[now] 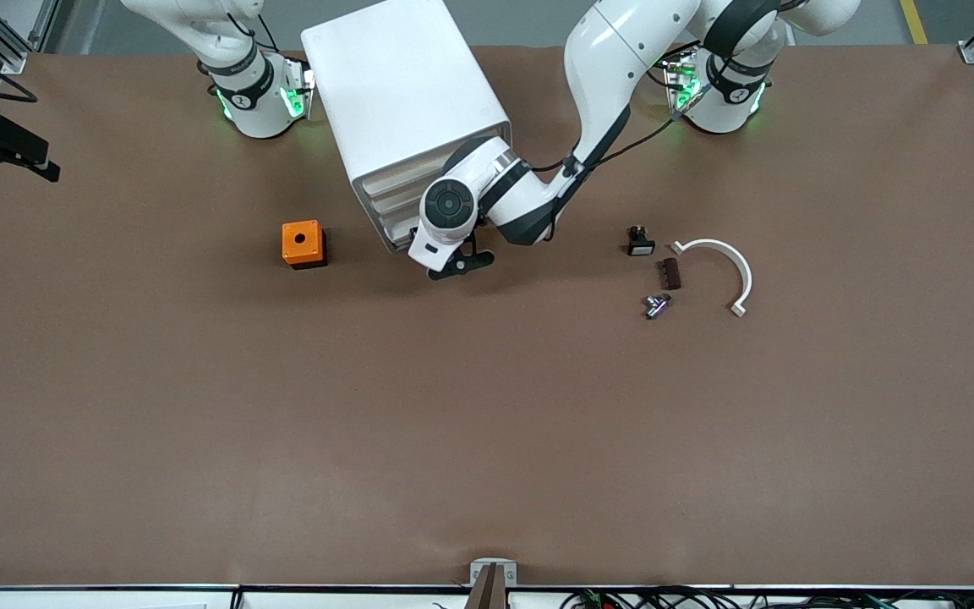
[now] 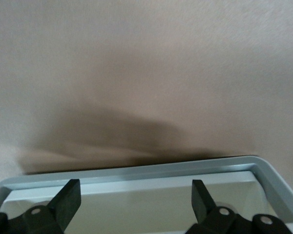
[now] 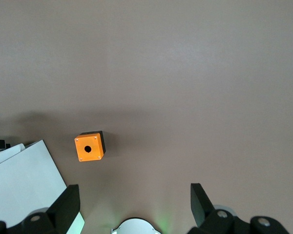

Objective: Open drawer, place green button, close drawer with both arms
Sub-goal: 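Push the drawer closed with the left gripper while the right gripper retracts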

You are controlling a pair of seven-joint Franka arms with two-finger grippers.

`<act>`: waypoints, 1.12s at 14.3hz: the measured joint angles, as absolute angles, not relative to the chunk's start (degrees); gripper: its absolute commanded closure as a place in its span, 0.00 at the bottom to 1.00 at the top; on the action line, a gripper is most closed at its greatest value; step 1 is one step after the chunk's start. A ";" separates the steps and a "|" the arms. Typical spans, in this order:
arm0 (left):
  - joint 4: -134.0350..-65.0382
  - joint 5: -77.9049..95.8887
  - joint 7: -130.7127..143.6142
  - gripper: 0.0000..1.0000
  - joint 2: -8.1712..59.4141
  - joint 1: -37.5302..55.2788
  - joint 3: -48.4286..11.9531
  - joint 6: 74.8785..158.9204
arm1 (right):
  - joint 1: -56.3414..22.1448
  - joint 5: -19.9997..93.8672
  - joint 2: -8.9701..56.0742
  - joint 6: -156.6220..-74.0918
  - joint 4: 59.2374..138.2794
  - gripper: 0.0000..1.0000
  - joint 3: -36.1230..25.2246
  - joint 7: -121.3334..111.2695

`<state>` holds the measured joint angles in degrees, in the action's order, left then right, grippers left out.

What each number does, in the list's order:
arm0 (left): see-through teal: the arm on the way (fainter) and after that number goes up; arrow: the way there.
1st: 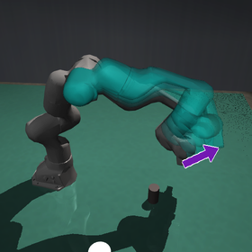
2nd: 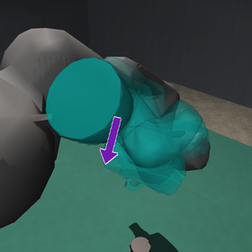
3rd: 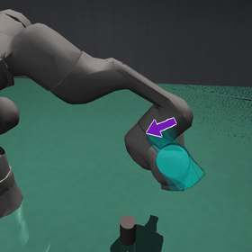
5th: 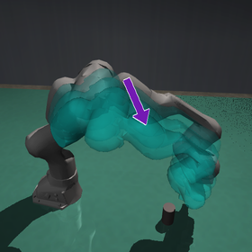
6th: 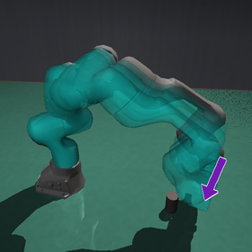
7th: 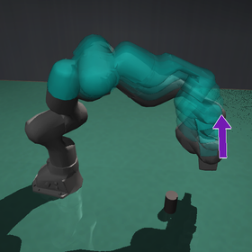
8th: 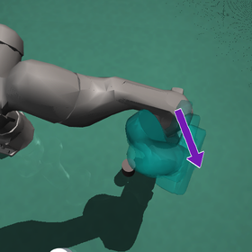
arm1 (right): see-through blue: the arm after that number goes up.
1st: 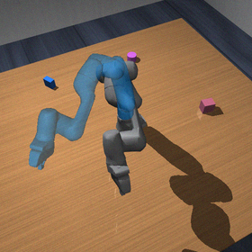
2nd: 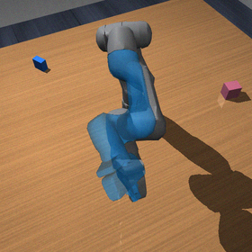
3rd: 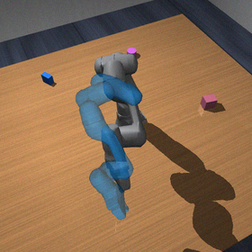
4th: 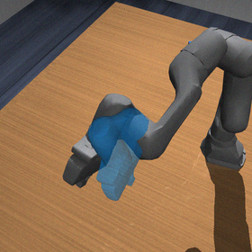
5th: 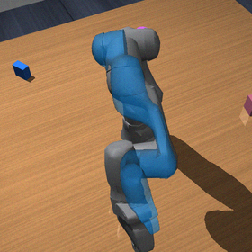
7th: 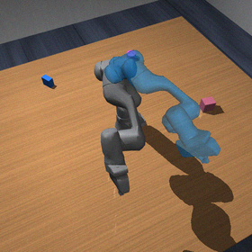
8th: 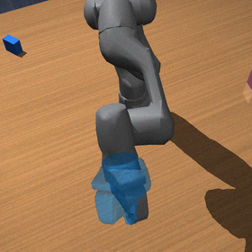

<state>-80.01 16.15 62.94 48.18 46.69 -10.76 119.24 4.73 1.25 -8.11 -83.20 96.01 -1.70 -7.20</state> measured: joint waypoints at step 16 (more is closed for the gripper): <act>-81.23 21.88 62.92 0.00 48.26 46.69 -11.51 119.25 | 3.55 1.32 -8.70 -85.92 96.94 0.00 -2.09 -8.37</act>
<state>-81.23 21.88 62.92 48.26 46.69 -11.51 119.25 3.55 1.32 -8.70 -85.92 96.94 -2.09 -8.37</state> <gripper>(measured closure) 0.000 0.000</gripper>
